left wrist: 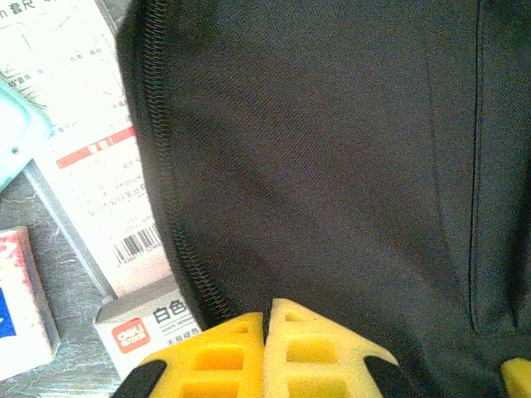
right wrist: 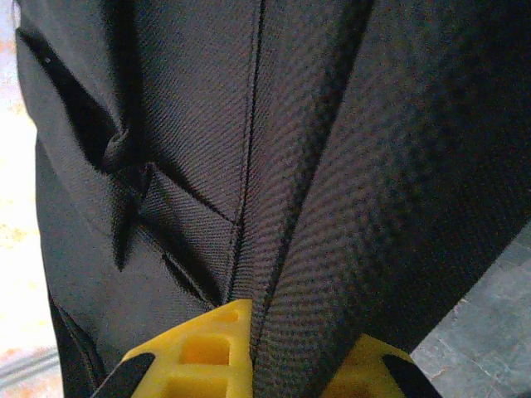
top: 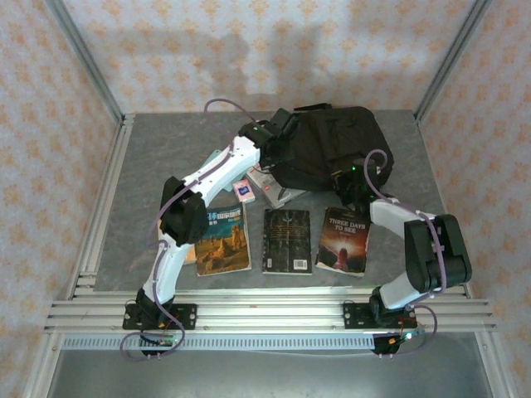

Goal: Pack the student bag
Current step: Unzip the student bag at the top-right of the table.

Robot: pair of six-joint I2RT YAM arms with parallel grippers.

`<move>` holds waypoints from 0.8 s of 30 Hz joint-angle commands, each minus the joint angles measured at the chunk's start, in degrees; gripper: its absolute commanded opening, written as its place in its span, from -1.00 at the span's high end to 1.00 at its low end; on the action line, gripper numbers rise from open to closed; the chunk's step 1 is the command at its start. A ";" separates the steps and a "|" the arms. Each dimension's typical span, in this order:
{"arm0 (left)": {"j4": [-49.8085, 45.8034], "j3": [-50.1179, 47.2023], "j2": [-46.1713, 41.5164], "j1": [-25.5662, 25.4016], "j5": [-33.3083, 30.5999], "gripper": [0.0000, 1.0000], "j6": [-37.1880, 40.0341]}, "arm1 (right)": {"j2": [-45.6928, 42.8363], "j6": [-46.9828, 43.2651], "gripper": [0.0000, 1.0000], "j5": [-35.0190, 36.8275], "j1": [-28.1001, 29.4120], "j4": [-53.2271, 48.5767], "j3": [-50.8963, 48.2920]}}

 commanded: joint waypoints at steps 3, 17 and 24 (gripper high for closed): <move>-0.63 -0.06 -5.66 4.61 -8.62 1.00 4.61 | 1.96 -13.58 1.00 -1.06 -2.98 -16.65 11.00; 6.26 0.93 -2.52 2.34 6.53 1.00 -2.49 | 7.95 -15.36 -0.19 -4.29 -8.11 -40.32 29.07; 6.81 1.20 -1.54 0.84 8.17 1.00 -4.38 | -3.83 -6.93 -0.49 -4.65 -7.19 -38.82 19.81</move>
